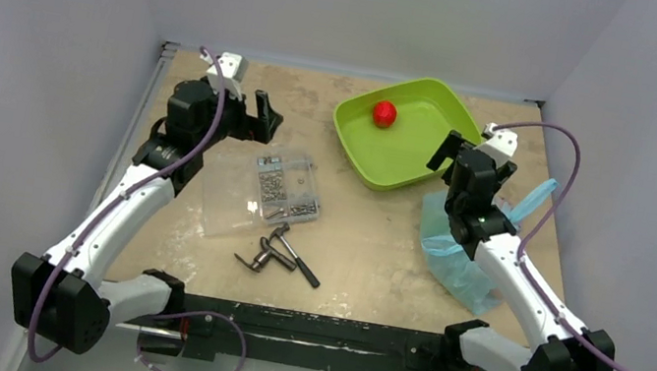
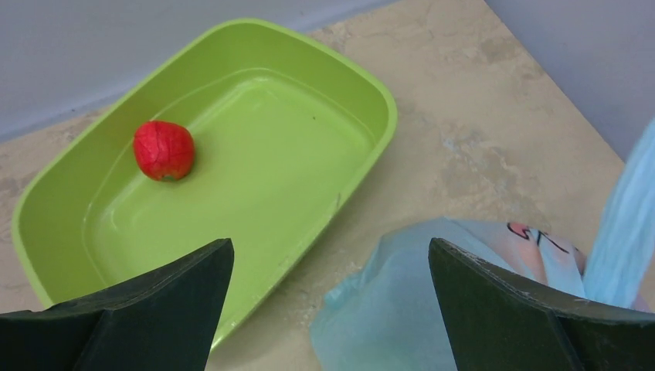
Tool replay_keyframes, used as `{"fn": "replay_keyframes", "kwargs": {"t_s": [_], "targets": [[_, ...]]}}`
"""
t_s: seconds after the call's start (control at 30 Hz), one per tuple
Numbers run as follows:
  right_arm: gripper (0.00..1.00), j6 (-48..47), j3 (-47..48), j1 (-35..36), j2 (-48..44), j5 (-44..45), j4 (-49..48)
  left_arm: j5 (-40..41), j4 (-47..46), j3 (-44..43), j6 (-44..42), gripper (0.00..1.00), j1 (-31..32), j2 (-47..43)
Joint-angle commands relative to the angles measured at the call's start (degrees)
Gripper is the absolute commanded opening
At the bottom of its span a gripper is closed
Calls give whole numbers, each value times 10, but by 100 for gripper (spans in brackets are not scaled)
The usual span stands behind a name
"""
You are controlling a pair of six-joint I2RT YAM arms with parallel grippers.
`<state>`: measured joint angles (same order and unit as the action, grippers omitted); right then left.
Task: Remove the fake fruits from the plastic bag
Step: Move the plastic bag to the center of the board.
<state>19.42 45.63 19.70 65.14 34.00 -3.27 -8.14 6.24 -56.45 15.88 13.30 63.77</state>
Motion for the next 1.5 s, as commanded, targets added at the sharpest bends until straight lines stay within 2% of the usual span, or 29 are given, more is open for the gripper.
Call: {"fn": "replay_keyframes", "kwargs": {"t_s": [0.0,0.2,0.3,0.47,0.67,0.77,0.83,1.03,1.23,1.37,1.47], "targets": [[99,56,8,1,-52,44,92,-19,26,-32,2,96,65,22],[99,146,42,1,-97,36,261,-84,44,-53,34,98,115,55],[99,208,48,-1,-114,60,328,-100,51,-60,40,98,118,55],[99,260,59,-33,-130,81,423,-112,58,-58,41,99,120,45],[99,259,29,-135,-138,23,433,-120,61,-58,37,98,124,42],[99,245,20,-163,-126,-2,423,-134,57,-59,43,98,124,46],[99,228,13,-172,-119,-23,403,-146,54,-61,48,98,124,48],[88,173,6,-175,-82,-51,349,-179,47,-66,61,96,124,60],[87,174,12,-175,-41,-92,350,-219,49,-79,78,95,124,86],[72,157,2,-175,-50,-125,355,-232,37,-74,95,94,124,90],[60,131,-12,-174,-75,-188,341,-240,35,-76,103,94,124,95]]}}
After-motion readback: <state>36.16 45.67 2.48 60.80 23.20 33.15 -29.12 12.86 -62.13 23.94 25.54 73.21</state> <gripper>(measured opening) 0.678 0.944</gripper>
